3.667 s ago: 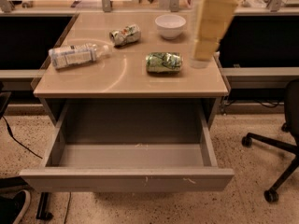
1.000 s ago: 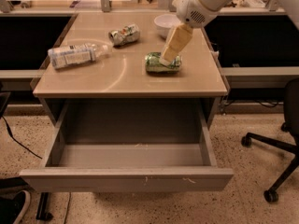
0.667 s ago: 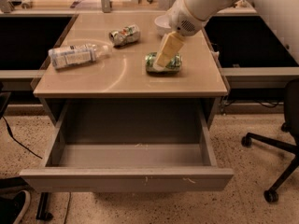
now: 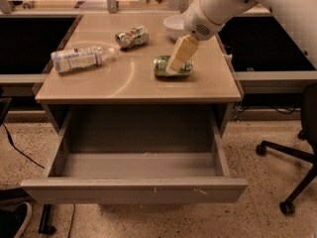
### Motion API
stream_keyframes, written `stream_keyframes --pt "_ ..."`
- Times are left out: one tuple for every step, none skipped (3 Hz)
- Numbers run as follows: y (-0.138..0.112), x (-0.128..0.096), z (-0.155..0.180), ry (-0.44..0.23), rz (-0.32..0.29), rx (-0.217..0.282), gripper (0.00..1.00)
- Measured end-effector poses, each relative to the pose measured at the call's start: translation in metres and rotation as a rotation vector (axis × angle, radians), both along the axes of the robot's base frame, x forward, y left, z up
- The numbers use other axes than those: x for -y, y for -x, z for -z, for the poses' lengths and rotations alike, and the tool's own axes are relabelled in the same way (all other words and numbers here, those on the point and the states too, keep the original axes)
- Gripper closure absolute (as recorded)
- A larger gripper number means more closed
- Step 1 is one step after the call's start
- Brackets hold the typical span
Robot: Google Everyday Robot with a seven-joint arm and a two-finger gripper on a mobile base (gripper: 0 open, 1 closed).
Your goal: Place green can into top drawer
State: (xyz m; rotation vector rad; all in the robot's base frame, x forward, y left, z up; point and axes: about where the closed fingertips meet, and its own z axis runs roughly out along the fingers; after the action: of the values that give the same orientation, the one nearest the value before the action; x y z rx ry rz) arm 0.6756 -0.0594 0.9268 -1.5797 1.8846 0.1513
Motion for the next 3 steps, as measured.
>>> stream_keyframes --pt "-0.029 0.015 0.020 -0.030 0.042 -0.013 0.00" --pt "-0.047 0.020 0.038 -0.053 0.064 -0.042 0.00" --pt "-0.060 0.019 0.064 -0.079 0.077 -0.087 0.00"
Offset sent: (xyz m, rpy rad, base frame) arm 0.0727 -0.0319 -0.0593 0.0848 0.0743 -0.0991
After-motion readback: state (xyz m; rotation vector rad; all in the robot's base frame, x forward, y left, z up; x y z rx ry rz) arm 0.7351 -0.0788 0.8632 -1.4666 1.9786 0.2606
